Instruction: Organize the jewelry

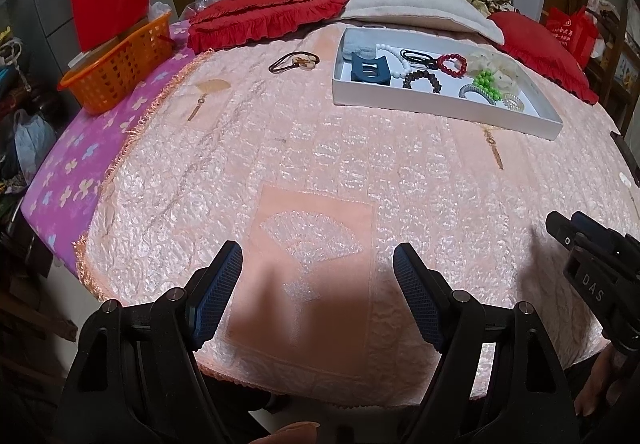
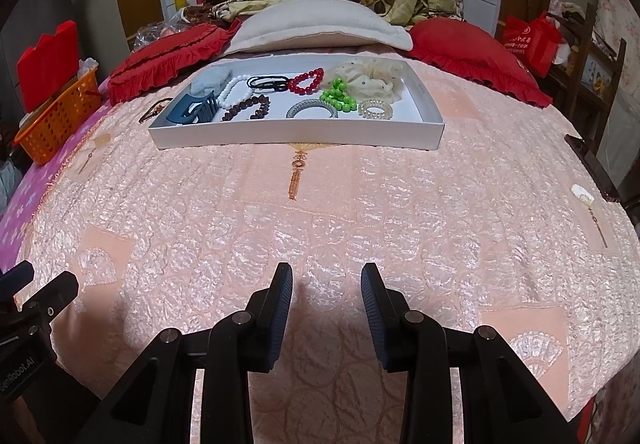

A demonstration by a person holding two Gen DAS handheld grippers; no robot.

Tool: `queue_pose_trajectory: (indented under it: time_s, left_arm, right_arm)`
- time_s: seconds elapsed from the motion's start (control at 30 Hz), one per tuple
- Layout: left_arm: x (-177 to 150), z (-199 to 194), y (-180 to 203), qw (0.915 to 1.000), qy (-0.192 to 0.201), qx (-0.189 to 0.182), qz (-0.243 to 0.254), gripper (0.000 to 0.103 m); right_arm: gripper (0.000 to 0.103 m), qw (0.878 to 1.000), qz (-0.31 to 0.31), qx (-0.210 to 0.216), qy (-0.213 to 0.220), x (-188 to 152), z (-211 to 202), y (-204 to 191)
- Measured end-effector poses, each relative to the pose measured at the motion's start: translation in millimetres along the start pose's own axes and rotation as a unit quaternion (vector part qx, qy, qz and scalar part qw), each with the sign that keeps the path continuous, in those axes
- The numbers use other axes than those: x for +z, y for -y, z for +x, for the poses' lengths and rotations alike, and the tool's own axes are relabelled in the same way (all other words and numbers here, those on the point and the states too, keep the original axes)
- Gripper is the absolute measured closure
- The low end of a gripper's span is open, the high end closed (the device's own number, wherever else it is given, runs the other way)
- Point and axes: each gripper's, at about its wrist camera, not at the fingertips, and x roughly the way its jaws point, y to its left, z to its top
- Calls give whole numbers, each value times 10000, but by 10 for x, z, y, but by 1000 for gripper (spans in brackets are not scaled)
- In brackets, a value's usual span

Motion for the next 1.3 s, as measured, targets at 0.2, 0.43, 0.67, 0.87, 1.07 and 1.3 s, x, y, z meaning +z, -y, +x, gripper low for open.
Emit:
queue_pose_trajectory:
  time_s: [0.2, 0.43, 0.67, 0.87, 1.07, 1.3]
  left_arm:
    - [-4, 20, -1, 10000, -34, -7, -2, 25]
    - [-6, 32, -13, 10000, -33, -1, -21, 25]
    - [-5, 54, -3, 10000, -54, 22, 8, 25]
    - [-4, 70, 33, 9999, -89, 8, 74, 25]
    - [-1, 88, 45, 9999, -130, -7, 79, 25]
    - [4, 107, 43, 9998, -162, -27, 80, 25]
  right_arm:
    - [69, 10000, 19, -7, -47, -10, 30, 5]
    - [69, 9999, -33, -55, -114, -23, 73, -14]
    - [69, 9999, -50, -90, -82, -10, 81, -12]
    - [69, 9998, -45, -128, -110, -11, 93, 7]
    - [69, 9997, -95, -226, -52, -5, 78, 7]
    - [69, 9996, -126, -234, -35, -3, 69, 1]
